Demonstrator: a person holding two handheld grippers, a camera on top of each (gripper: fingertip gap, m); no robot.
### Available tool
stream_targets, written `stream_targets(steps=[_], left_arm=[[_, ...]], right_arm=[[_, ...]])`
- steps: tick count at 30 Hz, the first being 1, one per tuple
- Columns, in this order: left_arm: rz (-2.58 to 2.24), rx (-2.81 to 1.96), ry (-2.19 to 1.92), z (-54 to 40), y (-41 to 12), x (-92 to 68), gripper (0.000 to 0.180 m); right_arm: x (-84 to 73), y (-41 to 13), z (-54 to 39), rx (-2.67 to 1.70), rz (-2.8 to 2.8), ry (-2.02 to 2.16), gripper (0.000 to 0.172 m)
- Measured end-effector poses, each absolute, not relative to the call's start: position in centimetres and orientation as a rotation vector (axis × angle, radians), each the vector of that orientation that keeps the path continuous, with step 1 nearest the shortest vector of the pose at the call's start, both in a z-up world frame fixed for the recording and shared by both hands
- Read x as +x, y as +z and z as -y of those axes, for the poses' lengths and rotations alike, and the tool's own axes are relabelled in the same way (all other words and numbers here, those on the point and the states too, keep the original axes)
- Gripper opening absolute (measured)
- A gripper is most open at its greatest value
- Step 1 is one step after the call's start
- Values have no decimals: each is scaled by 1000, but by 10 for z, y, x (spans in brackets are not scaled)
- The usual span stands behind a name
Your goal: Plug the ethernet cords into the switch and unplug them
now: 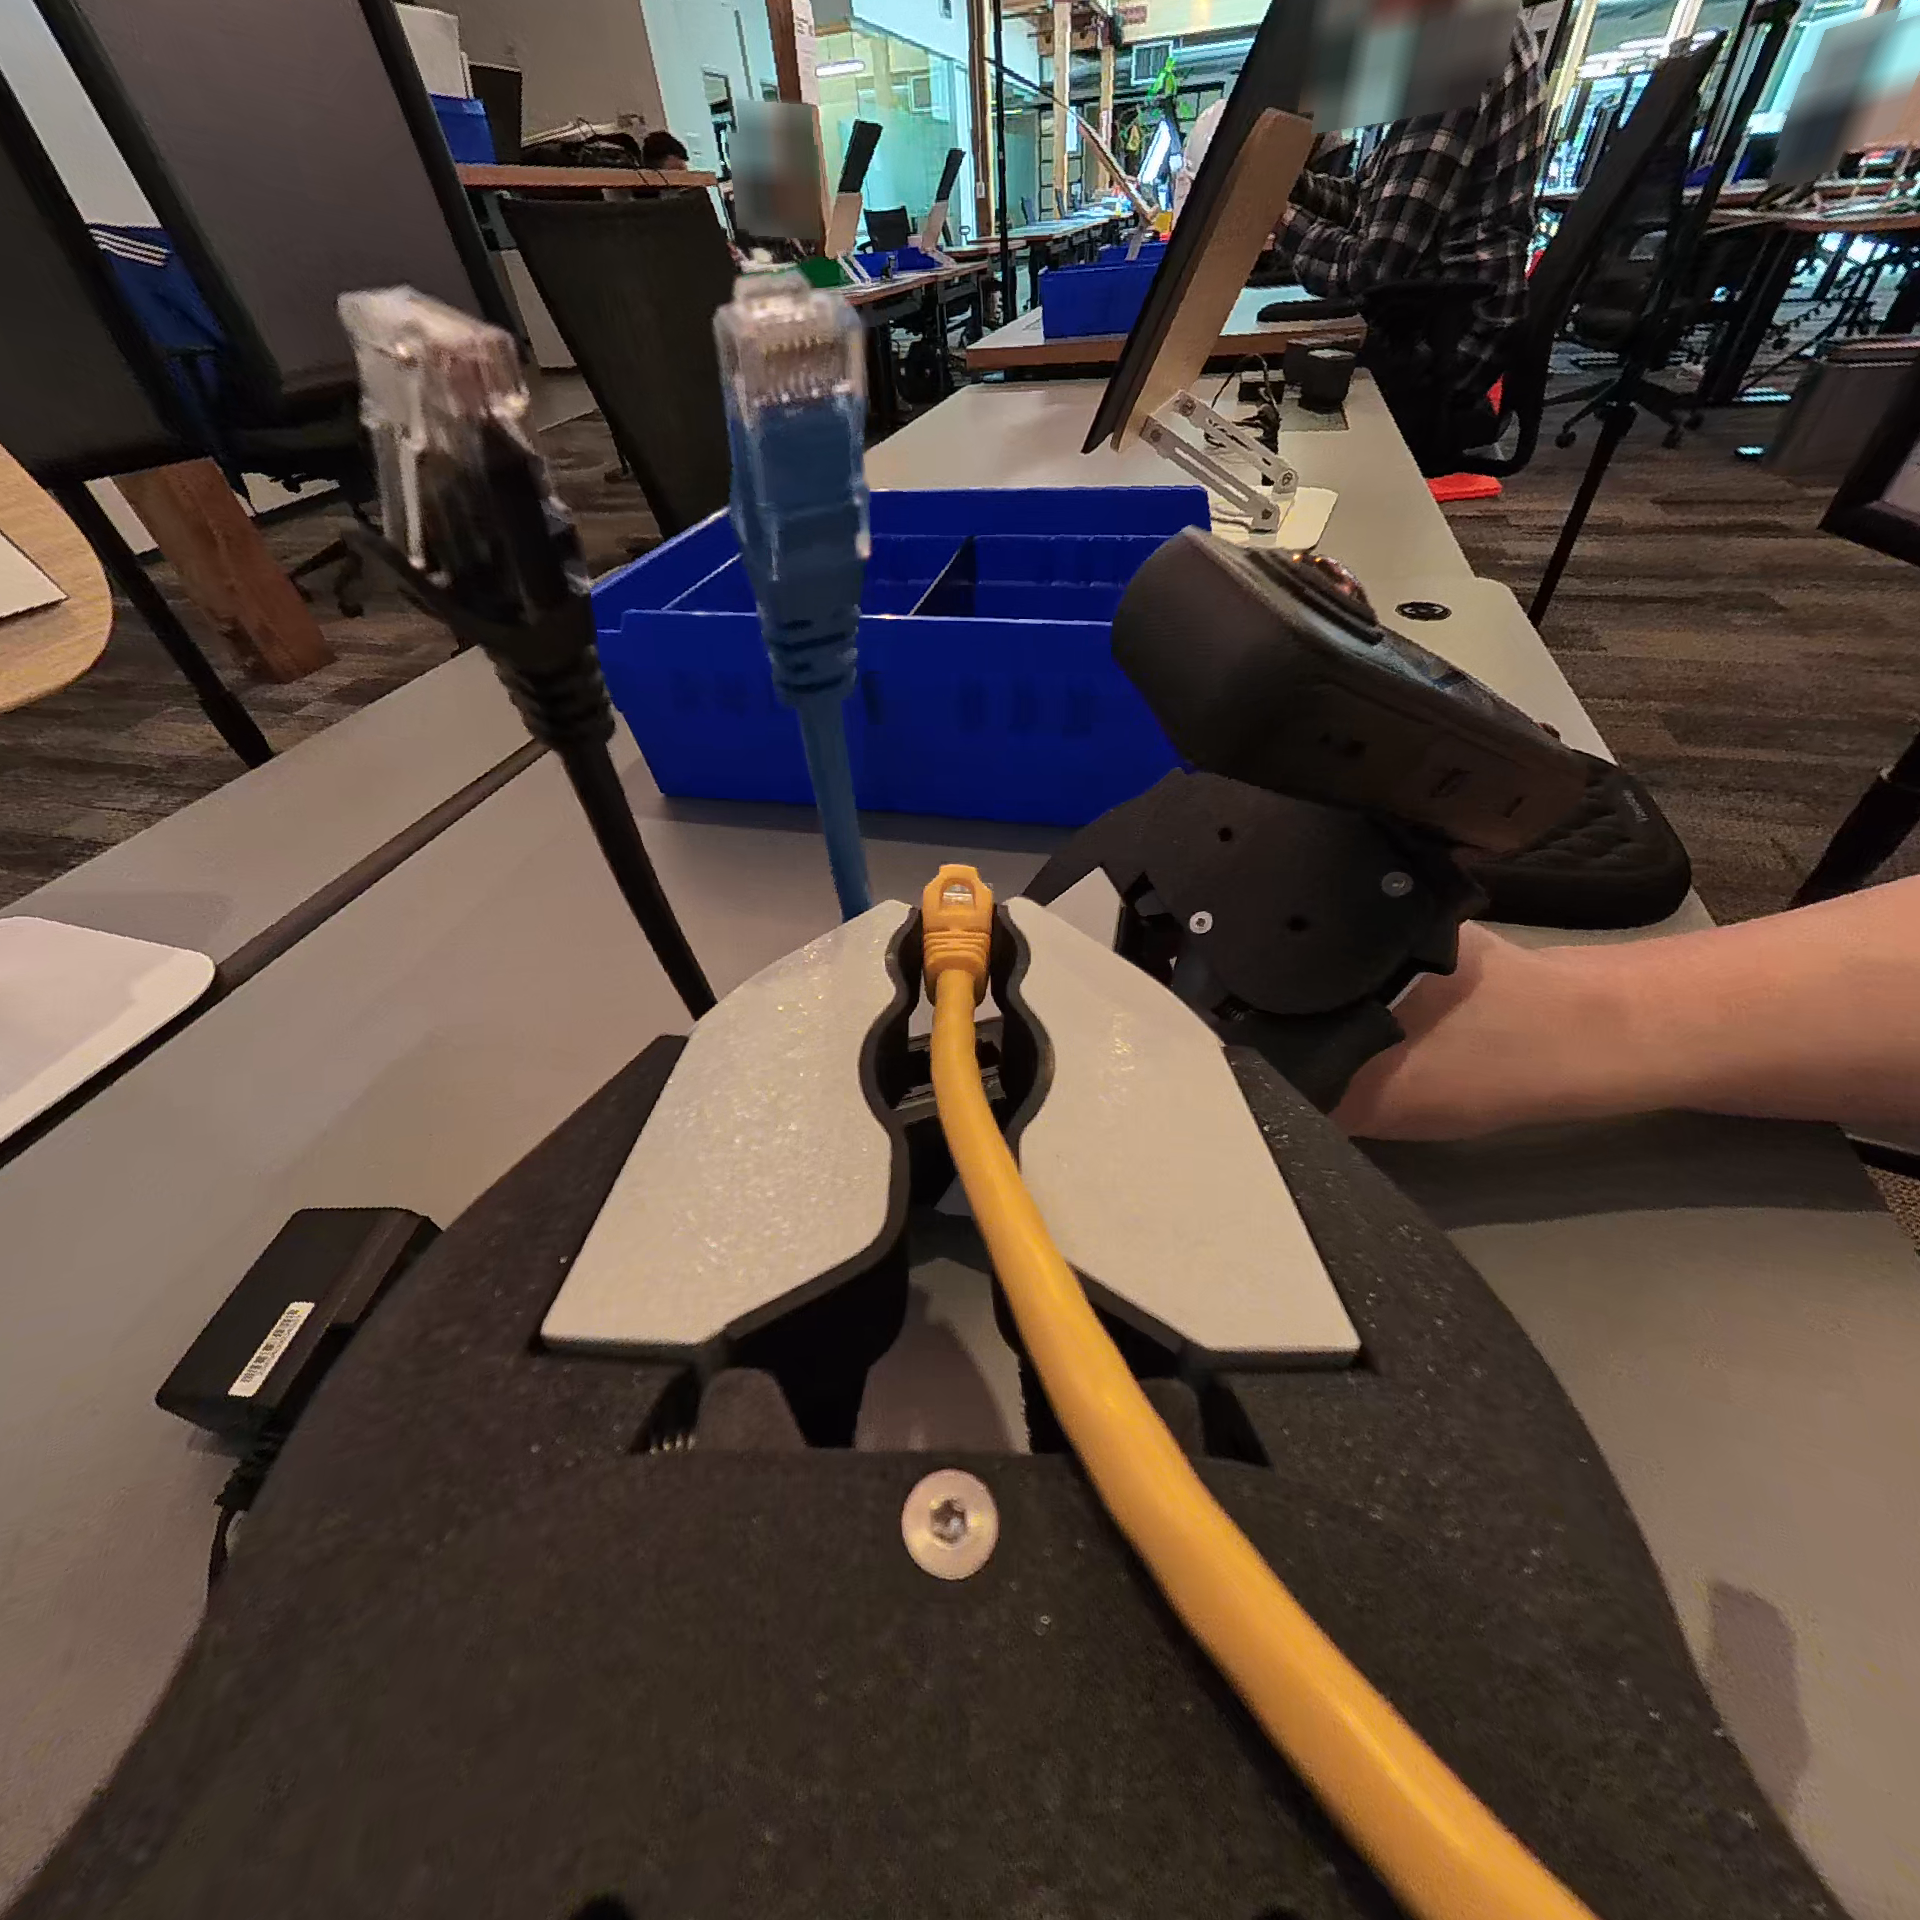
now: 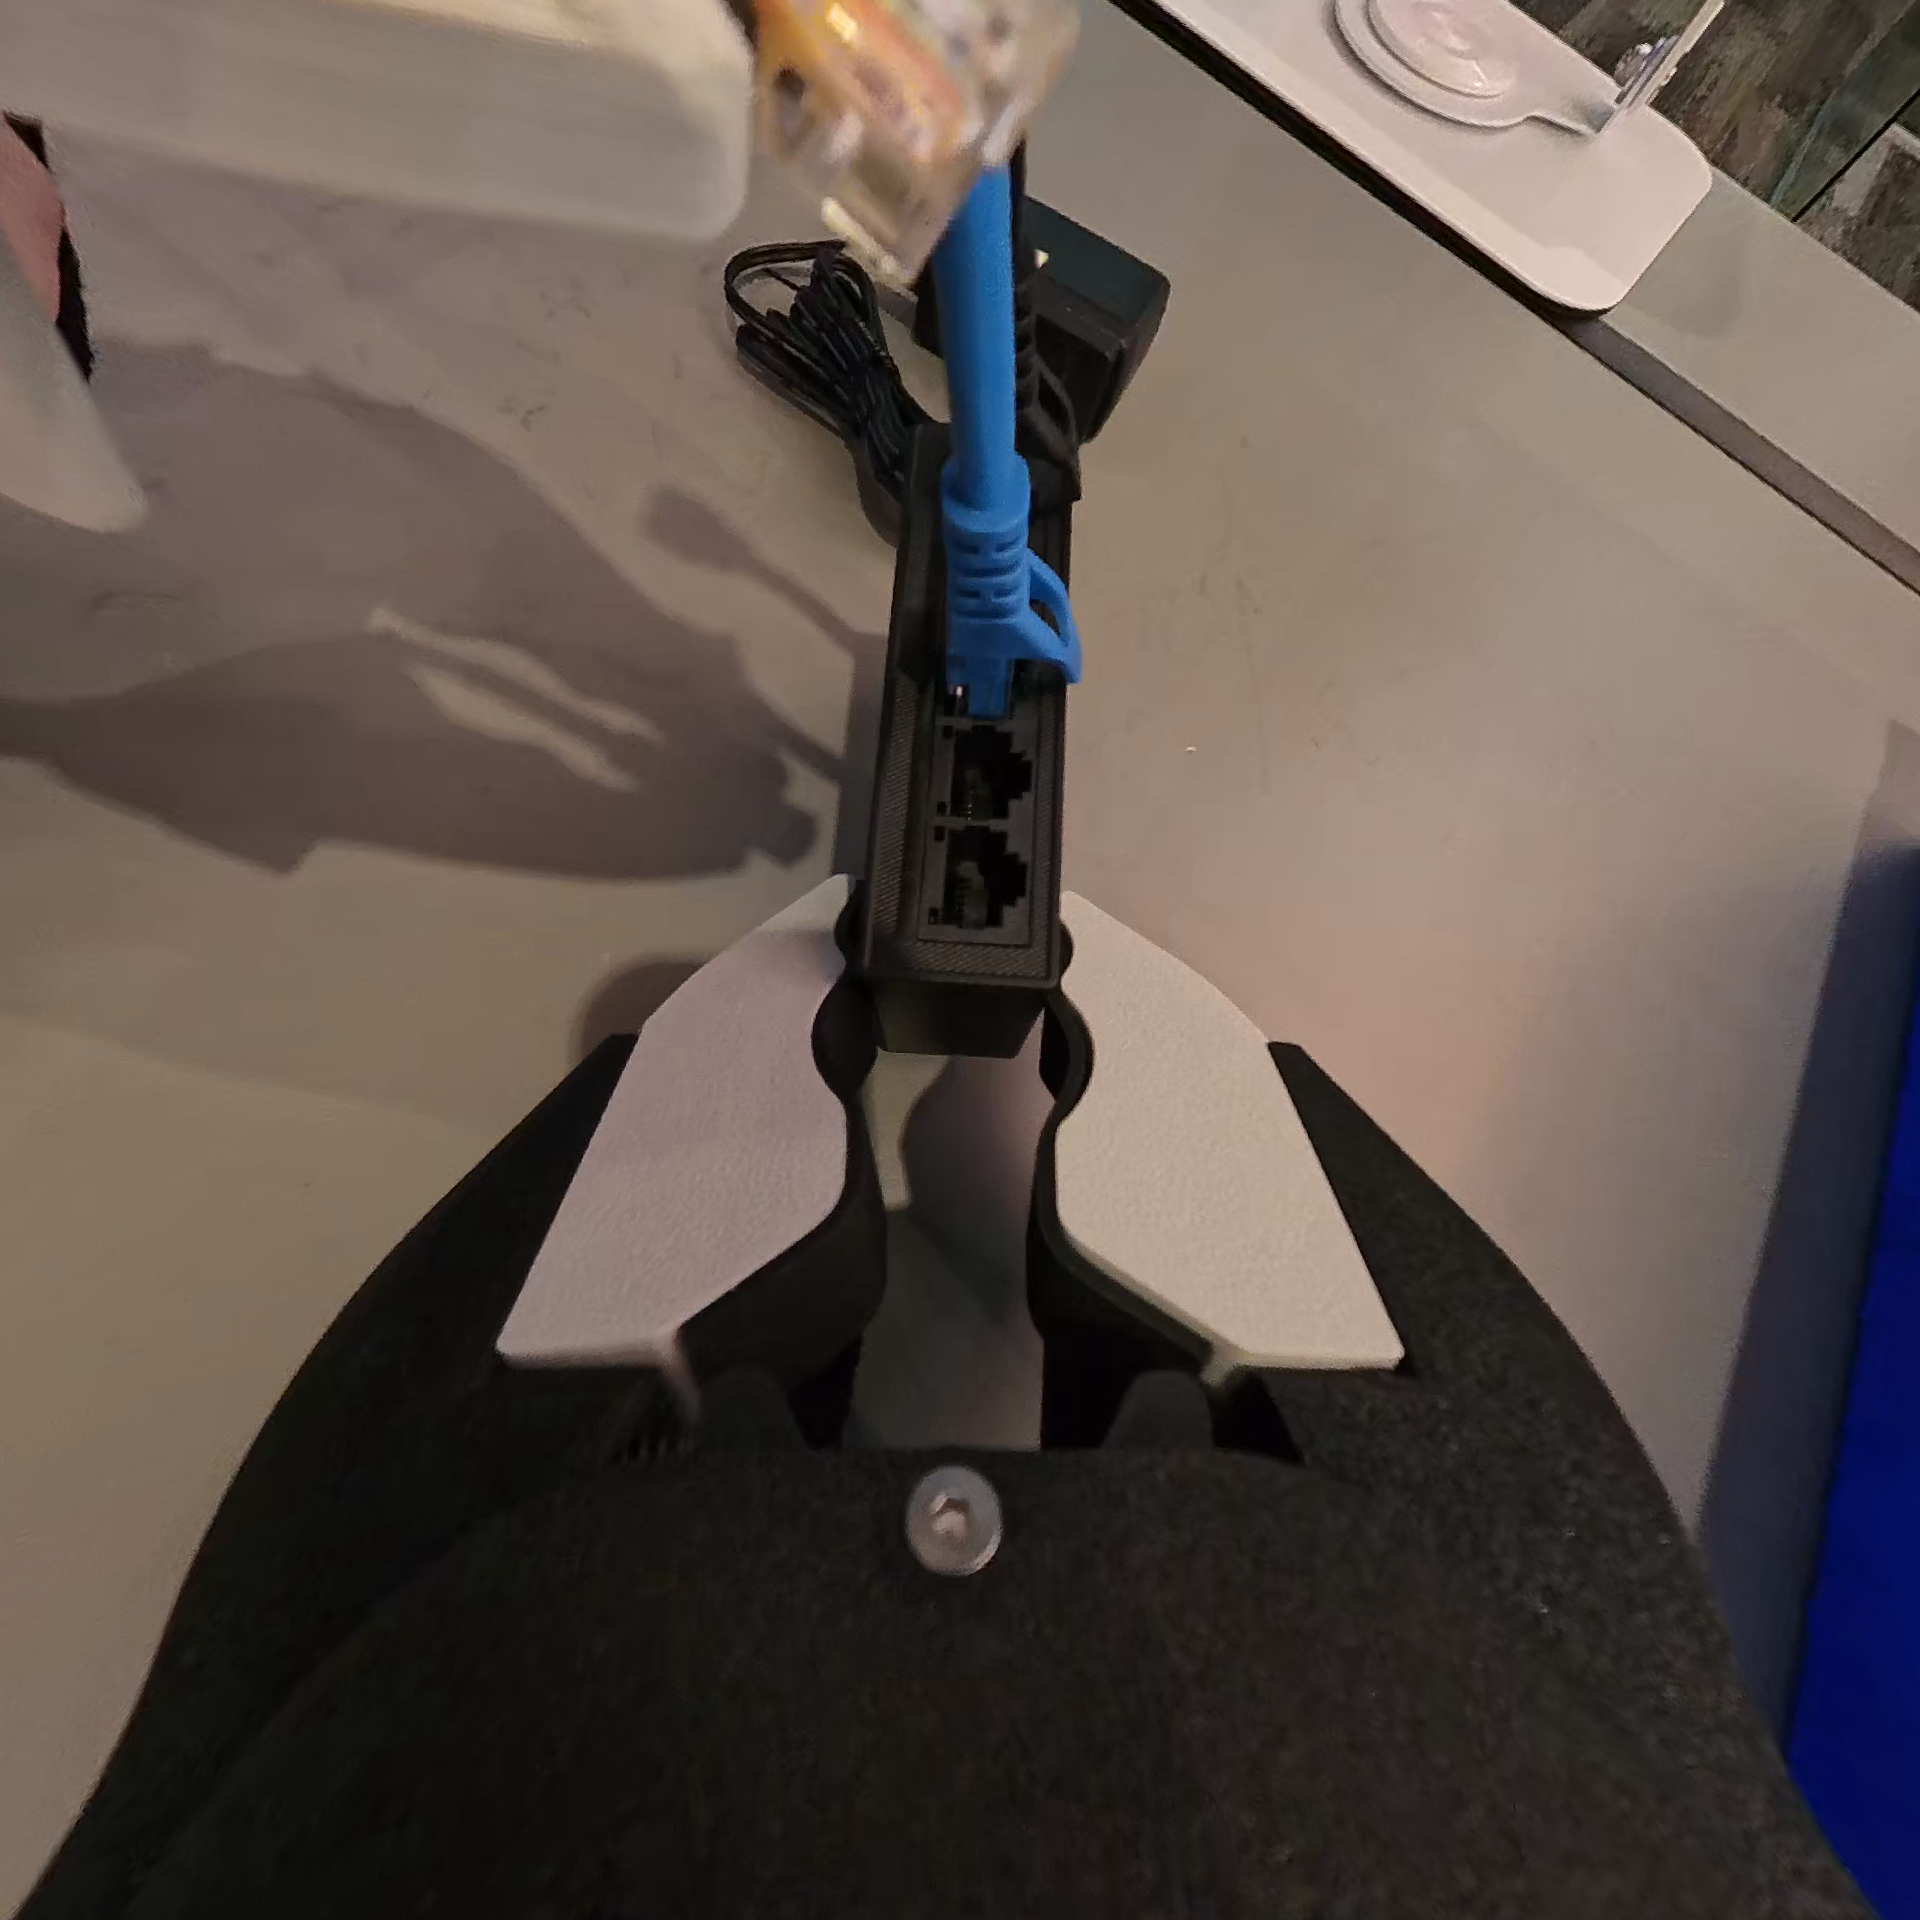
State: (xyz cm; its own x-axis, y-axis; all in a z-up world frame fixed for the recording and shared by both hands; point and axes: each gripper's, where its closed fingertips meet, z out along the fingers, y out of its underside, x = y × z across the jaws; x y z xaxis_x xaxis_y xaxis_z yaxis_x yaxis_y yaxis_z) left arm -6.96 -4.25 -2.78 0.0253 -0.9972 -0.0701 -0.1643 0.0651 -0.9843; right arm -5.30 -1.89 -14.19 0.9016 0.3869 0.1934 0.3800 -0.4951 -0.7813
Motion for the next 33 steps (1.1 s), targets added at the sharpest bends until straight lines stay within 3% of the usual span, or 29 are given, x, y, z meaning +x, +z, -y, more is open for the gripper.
stream_targets(steps=[26,33], left_arm=[[-1252,-1349,-1079,25,-27,-86,11],[-1310,-1426,-1058,34,-33,-91,12]], right_arm=[[-68,-101,9,-1851,652,-26,27],[-49,-85,7,-1753,778,-286,27]])
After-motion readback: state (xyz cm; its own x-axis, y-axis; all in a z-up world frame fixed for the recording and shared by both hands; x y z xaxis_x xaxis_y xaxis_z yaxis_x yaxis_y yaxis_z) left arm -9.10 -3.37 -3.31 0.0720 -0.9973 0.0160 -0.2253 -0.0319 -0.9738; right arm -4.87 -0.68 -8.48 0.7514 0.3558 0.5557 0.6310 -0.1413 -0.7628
